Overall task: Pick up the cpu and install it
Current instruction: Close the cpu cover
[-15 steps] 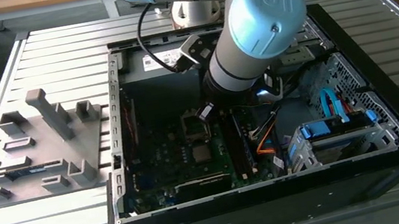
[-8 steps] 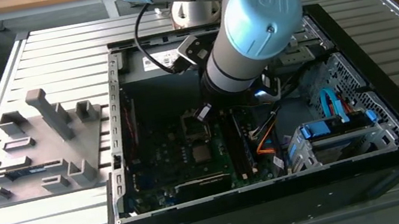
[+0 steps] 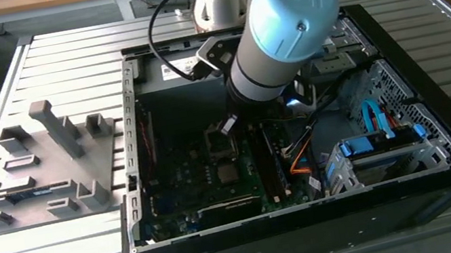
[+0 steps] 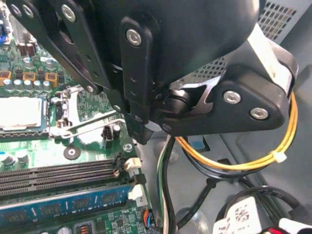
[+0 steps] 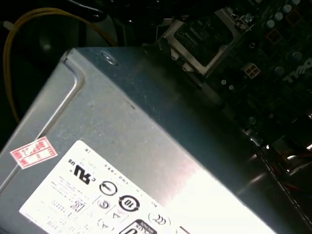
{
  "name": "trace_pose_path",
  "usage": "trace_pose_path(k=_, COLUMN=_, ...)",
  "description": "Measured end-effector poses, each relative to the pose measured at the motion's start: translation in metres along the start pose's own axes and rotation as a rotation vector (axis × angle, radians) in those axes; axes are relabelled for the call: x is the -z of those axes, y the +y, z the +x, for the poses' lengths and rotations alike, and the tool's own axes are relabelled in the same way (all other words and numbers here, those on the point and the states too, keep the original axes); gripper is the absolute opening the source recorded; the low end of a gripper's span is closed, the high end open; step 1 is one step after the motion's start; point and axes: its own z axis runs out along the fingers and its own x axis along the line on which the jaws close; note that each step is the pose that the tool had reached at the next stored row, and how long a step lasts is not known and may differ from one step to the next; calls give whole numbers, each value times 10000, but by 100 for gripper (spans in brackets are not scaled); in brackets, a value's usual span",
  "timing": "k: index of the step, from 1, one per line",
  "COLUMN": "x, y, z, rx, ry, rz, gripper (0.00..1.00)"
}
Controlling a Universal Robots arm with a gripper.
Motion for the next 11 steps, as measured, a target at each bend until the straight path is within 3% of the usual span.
trace_pose_path(k=11, x=124, y=47, z=-2, rx=44, ry=-17, rz=-3, gripper=10)
